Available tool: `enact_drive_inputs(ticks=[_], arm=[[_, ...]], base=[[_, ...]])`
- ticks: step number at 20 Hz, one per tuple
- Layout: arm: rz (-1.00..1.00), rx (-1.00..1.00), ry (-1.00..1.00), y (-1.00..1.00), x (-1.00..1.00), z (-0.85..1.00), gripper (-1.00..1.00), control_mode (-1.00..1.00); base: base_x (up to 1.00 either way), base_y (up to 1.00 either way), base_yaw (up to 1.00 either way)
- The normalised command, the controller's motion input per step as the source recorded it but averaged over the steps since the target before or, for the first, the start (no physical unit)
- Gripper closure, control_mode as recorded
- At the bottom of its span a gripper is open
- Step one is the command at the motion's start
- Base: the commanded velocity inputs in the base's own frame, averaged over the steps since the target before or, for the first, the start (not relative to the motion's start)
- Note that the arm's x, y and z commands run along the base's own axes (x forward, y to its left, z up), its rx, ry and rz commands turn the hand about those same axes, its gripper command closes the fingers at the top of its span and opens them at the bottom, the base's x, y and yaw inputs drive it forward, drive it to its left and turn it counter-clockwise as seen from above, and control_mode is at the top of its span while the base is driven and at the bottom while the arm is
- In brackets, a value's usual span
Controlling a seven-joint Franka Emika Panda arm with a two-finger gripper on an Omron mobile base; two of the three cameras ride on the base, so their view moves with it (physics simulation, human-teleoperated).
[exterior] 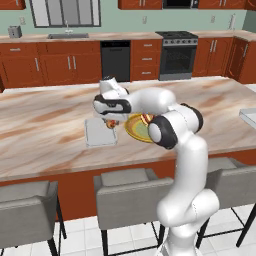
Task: Place one cooked food and one vegetable from the large plate to each tupperware container.
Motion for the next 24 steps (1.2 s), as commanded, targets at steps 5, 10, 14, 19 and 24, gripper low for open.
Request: enact_drive_inputs(ticks=[5,10,14,19,24], arm=[[0.00,0.00,-0.01,0.25,0.26,-0.32,1.00,-1.00],[0.04,0.00,0.00,-0.01,0.52,-0.31,1.00,-1.00],[0.01,-0.02,0.02,-0.04,0.57,-0.25,1.00,-1.00],[0.00,-0.04,0.01,0.09,0.16,-0.21,1.00,-1.00],[0.00,-0.09,0.00,0.08,0.04,-0.19,1.00,-1.00]], base=[[0.00,0.00,0.00],[0.00,0.00,0.00],[0.00,0.00,0.00],[0.00,0.00,0.00],[0.00,0.00,0.00]])
